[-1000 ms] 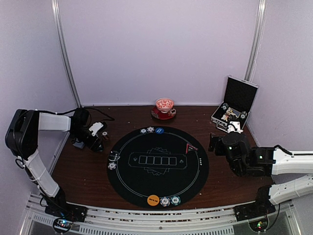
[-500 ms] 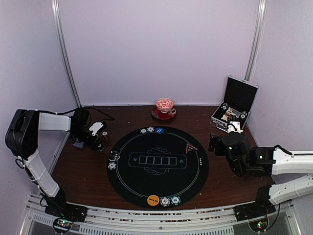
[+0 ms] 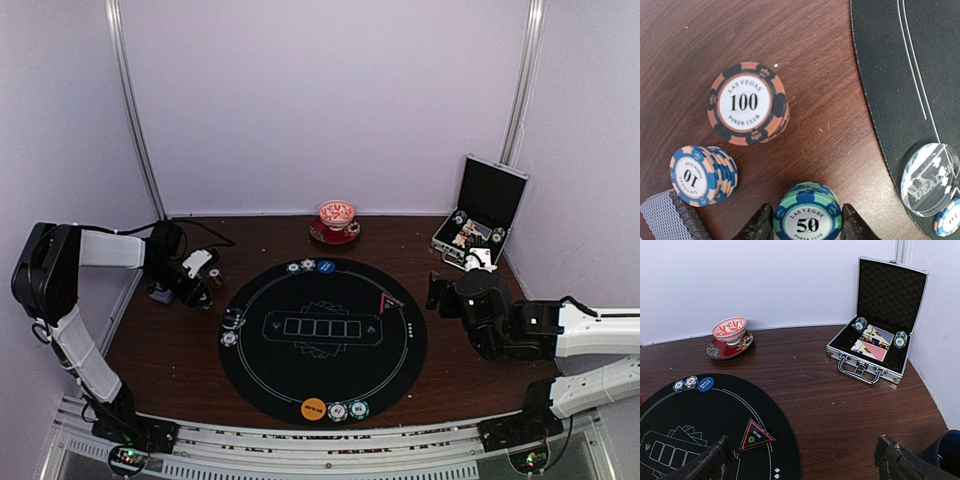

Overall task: Distribute texas hold em gaming equipment
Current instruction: Pick up the poker chip from the pile of poker chips, then place the poker chip in the dealer area.

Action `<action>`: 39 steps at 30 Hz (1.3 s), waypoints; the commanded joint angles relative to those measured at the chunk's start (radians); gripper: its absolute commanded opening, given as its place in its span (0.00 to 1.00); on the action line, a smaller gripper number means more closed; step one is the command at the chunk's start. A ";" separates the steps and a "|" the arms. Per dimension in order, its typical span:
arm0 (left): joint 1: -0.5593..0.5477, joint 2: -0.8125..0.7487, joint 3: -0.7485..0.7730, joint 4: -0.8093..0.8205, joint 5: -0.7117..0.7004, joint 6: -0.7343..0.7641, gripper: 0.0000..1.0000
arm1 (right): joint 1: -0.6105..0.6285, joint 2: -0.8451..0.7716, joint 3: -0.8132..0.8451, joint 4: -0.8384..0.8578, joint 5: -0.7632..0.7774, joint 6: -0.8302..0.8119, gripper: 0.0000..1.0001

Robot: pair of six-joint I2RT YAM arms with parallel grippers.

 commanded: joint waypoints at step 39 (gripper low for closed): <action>-0.169 -0.383 -0.187 -0.117 0.152 0.214 0.23 | -0.007 -0.007 0.006 0.010 0.005 -0.014 1.00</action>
